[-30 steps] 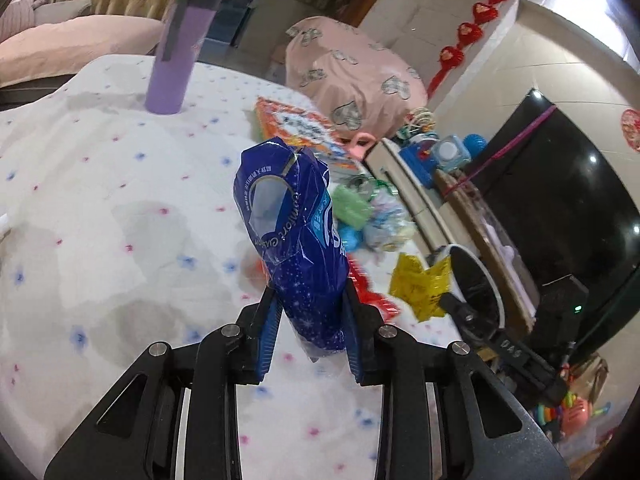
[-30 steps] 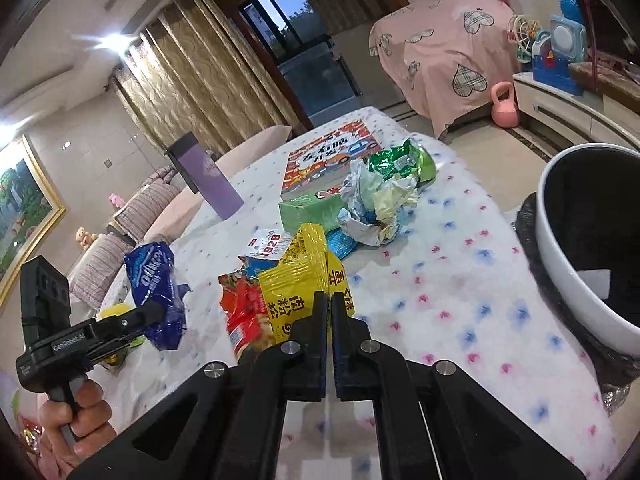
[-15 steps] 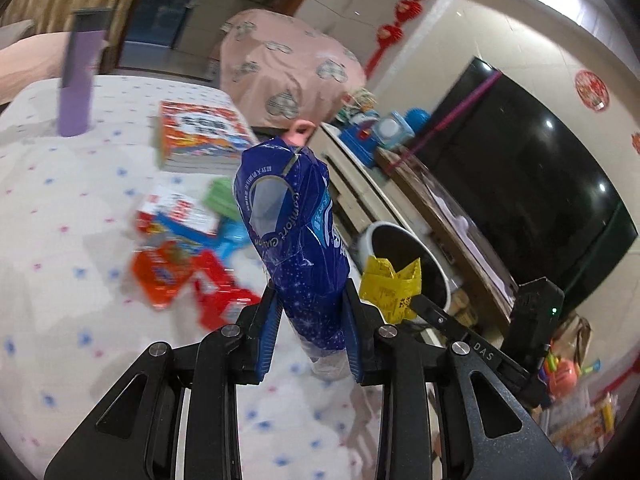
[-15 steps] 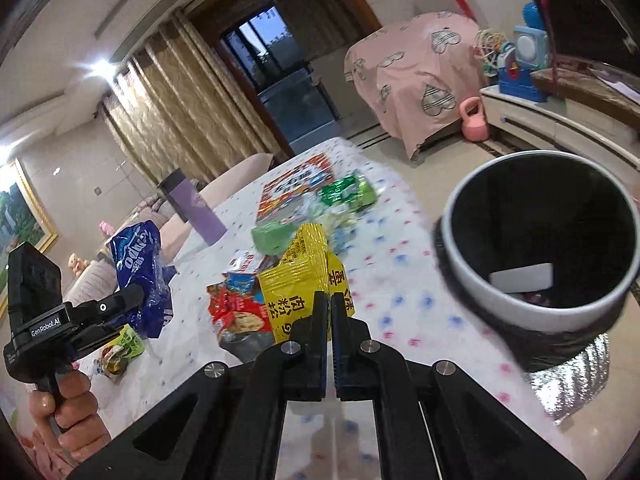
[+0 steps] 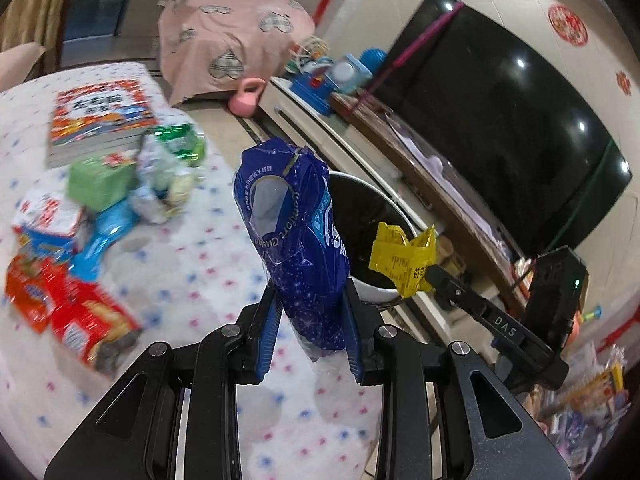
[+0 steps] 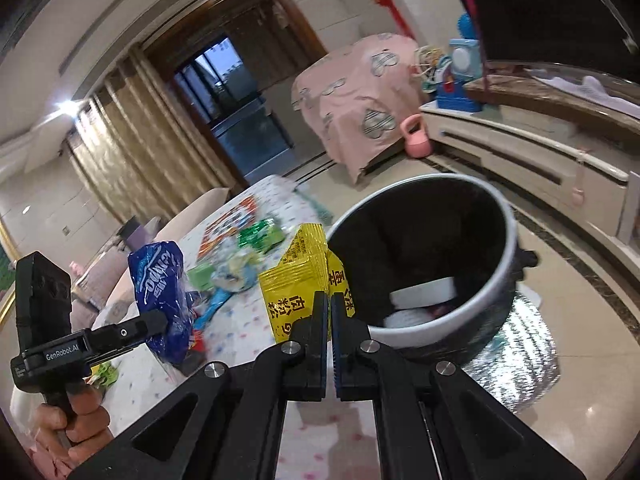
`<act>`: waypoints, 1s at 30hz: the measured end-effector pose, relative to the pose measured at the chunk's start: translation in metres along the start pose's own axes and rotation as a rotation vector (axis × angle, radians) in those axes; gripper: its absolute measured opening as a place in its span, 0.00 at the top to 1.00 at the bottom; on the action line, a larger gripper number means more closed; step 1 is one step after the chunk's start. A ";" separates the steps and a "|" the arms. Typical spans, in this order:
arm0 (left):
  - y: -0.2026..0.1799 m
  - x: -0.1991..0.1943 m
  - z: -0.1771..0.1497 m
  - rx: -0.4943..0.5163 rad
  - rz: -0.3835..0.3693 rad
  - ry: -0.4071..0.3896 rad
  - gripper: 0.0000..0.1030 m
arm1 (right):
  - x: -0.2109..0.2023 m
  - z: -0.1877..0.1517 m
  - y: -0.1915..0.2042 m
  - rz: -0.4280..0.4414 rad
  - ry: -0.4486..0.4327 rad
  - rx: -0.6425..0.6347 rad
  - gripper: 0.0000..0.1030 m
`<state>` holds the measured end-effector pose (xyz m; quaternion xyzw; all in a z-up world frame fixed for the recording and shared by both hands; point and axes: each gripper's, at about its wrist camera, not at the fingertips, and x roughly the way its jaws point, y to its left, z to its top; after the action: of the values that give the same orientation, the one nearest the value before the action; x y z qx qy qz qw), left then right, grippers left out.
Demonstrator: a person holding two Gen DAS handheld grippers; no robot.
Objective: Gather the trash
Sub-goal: 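Carry the blue bag with left tool while right tool carries yellow bag to bin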
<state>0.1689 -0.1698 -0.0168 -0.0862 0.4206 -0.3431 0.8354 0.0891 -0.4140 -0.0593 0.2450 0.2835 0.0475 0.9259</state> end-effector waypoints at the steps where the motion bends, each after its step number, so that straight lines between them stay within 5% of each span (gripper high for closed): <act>1: -0.005 0.004 0.002 0.012 0.000 0.007 0.74 | -0.001 0.002 -0.005 -0.008 -0.003 0.006 0.98; 14: -0.050 0.065 0.028 0.109 -0.008 0.094 0.73 | 0.005 0.024 -0.042 -0.077 -0.010 0.010 0.98; 30: -0.055 0.119 0.042 0.117 0.028 0.171 0.68 | 0.033 0.044 -0.065 -0.119 0.035 -0.001 0.98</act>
<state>0.2230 -0.2939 -0.0433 -0.0018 0.4709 -0.3612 0.8048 0.1372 -0.4827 -0.0755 0.2267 0.3134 -0.0032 0.9222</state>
